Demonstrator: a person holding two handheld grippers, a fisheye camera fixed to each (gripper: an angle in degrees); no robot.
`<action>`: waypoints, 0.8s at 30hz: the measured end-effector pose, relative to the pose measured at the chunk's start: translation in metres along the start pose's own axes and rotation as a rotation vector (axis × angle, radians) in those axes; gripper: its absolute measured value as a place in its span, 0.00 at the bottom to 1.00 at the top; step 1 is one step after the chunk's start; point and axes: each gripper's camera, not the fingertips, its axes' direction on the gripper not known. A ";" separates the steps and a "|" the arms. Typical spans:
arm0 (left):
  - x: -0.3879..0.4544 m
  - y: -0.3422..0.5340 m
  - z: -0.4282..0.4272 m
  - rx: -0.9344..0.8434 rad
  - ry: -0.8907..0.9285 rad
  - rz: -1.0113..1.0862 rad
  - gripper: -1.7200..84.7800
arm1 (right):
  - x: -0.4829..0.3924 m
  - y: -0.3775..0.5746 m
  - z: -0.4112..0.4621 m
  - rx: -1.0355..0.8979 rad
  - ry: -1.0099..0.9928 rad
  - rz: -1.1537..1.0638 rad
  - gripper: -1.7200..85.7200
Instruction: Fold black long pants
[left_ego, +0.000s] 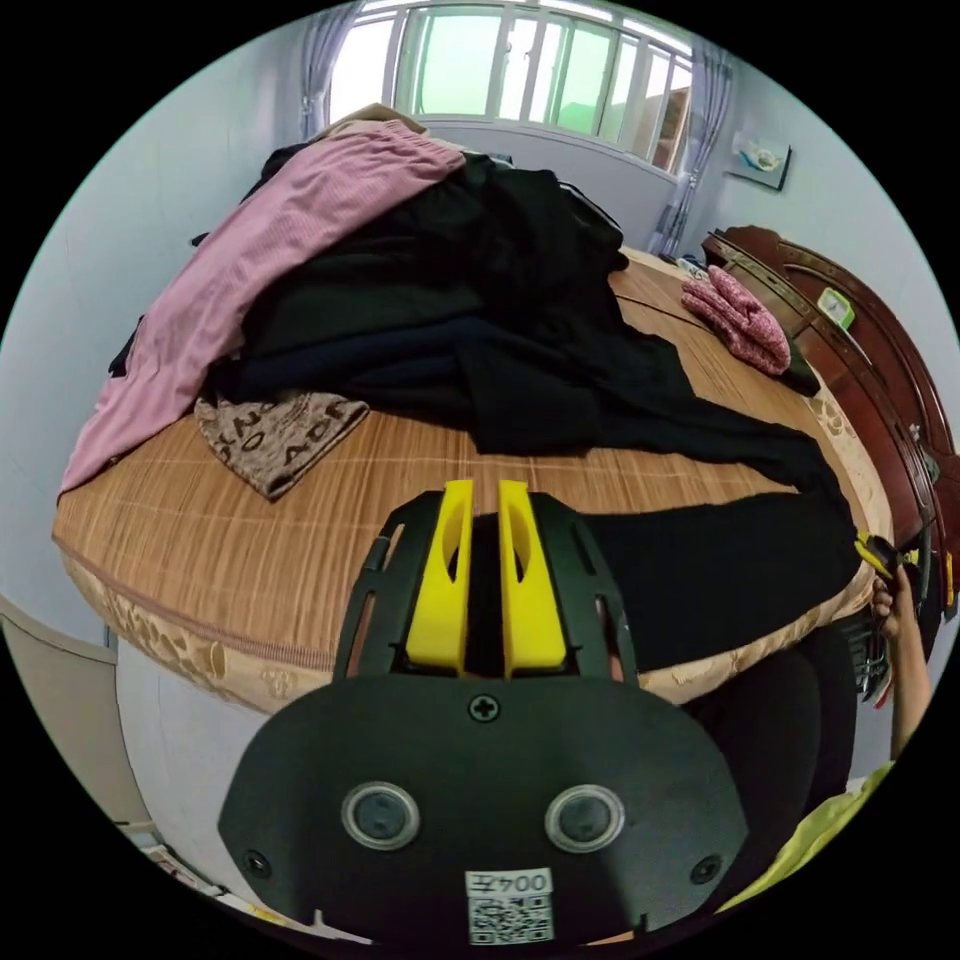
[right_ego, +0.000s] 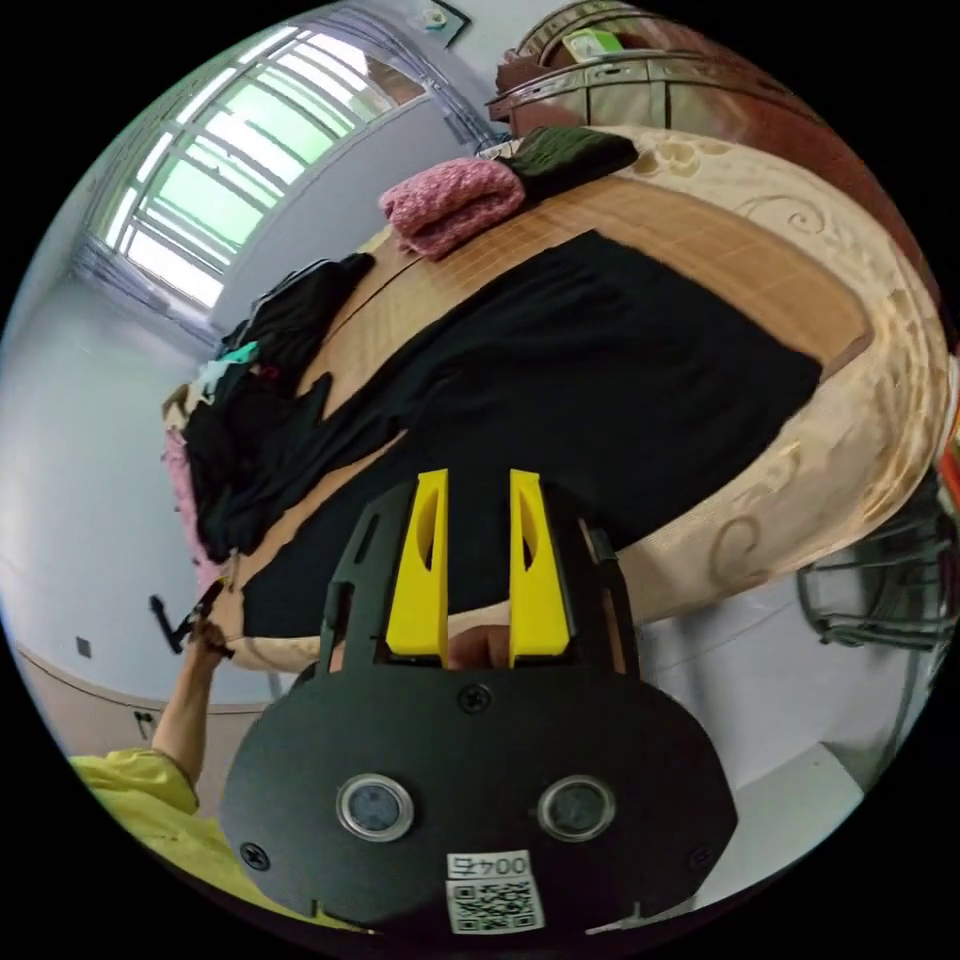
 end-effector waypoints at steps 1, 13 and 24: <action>-0.005 -0.011 0.018 -0.030 0.026 -0.013 0.12 | -0.001 0.010 0.008 -0.009 -0.053 0.021 0.13; -0.031 -0.067 0.091 -0.043 0.180 -0.129 0.06 | 0.021 0.063 0.048 -0.021 -0.066 0.156 0.06; -0.023 -0.163 0.105 -0.192 -0.125 0.204 0.07 | 0.028 0.084 0.063 -0.020 -0.063 0.169 0.02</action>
